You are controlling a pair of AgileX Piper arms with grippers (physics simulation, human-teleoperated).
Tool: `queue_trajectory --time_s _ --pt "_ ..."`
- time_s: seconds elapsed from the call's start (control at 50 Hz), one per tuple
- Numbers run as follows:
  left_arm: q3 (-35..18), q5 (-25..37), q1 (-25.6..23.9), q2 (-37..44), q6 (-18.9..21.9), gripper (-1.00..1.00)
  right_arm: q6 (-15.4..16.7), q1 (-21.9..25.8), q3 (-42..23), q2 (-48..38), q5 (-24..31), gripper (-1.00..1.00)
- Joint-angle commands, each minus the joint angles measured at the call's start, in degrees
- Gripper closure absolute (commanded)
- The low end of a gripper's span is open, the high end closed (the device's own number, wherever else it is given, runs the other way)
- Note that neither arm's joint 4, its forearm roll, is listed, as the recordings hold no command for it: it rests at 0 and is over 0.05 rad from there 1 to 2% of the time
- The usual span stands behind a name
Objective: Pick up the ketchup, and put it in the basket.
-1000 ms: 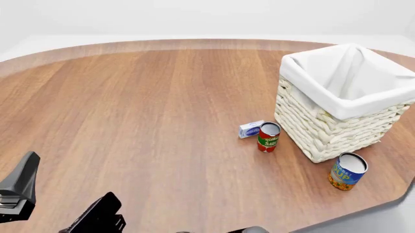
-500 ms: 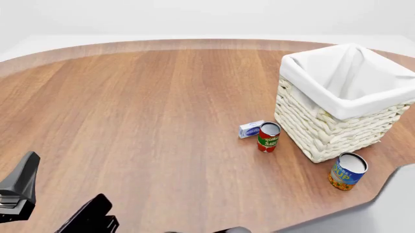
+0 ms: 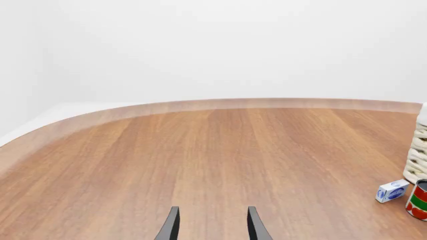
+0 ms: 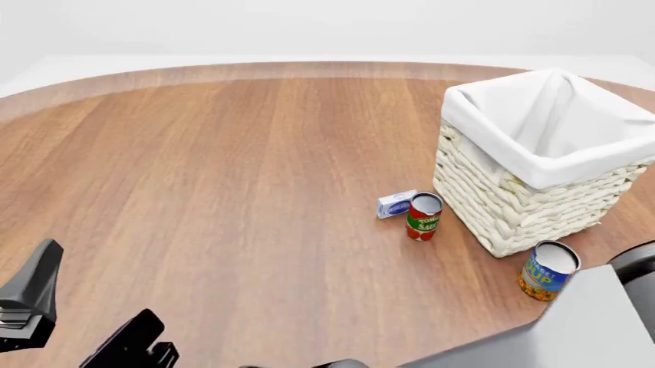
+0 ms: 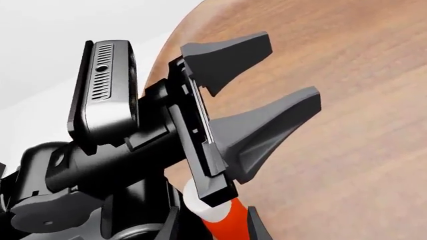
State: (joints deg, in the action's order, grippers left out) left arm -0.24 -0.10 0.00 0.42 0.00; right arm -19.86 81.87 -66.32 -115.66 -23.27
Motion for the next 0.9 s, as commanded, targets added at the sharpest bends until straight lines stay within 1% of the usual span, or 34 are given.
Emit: queue_trajectory --time_s 0.02,0.48,0.76,0.9 --pt "0.0 0.0 0.0 0.0 0.0 -1.00 0.0 0.1 -1.6 -2.2 0.3 -1.00" --pt "0.0 0.0 0.0 0.0 0.0 -1.00 0.5 -0.4 -5.3 -4.7 2.6 -1.00" --pt "0.0 0.0 0.0 0.0 0.0 -1.00 0.5 -0.6 -5.9 -5.6 2.9 -1.00" --pt "0.0 0.0 0.0 0.0 0.0 -1.00 0.3 -0.7 -5.5 -5.9 2.2 -1.00"
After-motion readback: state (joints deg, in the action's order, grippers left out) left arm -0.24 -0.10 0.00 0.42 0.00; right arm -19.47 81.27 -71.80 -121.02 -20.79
